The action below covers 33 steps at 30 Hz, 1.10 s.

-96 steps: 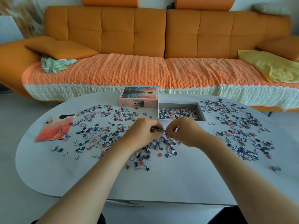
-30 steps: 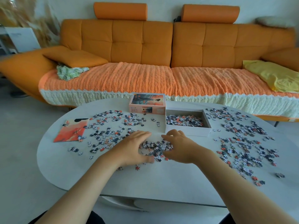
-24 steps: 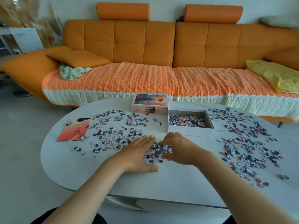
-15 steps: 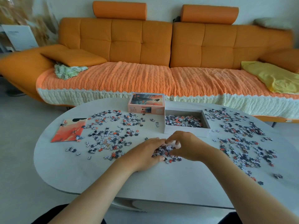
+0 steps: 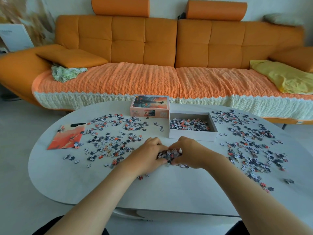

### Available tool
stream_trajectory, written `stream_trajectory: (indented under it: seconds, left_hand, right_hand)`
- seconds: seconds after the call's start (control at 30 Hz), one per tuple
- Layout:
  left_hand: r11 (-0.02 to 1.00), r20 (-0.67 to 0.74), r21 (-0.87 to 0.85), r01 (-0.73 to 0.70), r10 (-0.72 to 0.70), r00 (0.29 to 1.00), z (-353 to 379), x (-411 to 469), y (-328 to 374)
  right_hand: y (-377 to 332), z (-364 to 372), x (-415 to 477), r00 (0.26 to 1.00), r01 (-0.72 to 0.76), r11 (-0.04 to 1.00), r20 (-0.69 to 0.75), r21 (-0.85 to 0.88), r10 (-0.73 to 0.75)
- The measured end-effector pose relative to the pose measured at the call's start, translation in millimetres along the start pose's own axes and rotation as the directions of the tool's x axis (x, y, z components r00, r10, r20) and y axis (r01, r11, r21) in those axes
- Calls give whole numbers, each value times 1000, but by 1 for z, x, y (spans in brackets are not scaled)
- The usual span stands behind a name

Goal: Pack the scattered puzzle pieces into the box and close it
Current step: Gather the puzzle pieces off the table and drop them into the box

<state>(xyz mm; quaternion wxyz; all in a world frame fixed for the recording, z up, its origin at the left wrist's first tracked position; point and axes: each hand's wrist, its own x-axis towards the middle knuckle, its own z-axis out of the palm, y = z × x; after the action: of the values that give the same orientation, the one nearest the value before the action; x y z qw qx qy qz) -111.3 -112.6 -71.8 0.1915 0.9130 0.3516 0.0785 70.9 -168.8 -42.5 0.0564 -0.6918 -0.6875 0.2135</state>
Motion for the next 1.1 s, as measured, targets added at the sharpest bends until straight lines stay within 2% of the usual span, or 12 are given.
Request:
stream_trajectory:
  seconds: [0.23, 0.33, 0.47, 0.63, 0.73, 0.9, 1.0, 1.1]
  left_hand:
    - [999, -111, -41, -28, 23, 994, -3, 14, 5]
    - [997, -135, -77, -9, -2, 991, -4, 20, 7]
    - [971, -152, -238, 33, -71, 986, -11, 32, 12]
    - [908, -250, -418, 21, -137, 959, -27, 56, 22]
    - [900, -351, -436, -19, -150, 924, -30, 79, 27]
    - [893, -503, -443, -83, -171, 847, -25, 114, 29]
    - [914, -535, -392, -106, -133, 835, -16, 127, 28]
    - [948, -498, -288, -135, -28, 867, -10, 133, 27]
  right_hand:
    - [6, -3, 5, 994, -20, 998, -106, 58, 26]
    - [9, -6, 5, 995, -17, 998, -94, 59, 22]
    - [15, -18, 8, 996, -26, 988, -75, 151, 37]
    - [27, -44, 14, 962, -9, 974, -265, 227, 71]
    - [36, -52, 26, 902, 0, 952, -412, 308, 133]
    - [51, -56, 46, 799, 49, 953, -584, 299, 142]
    - [56, -52, 51, 821, 42, 957, -557, 286, 130]
    - [60, -49, 52, 878, 7, 968, -465, 250, 113]
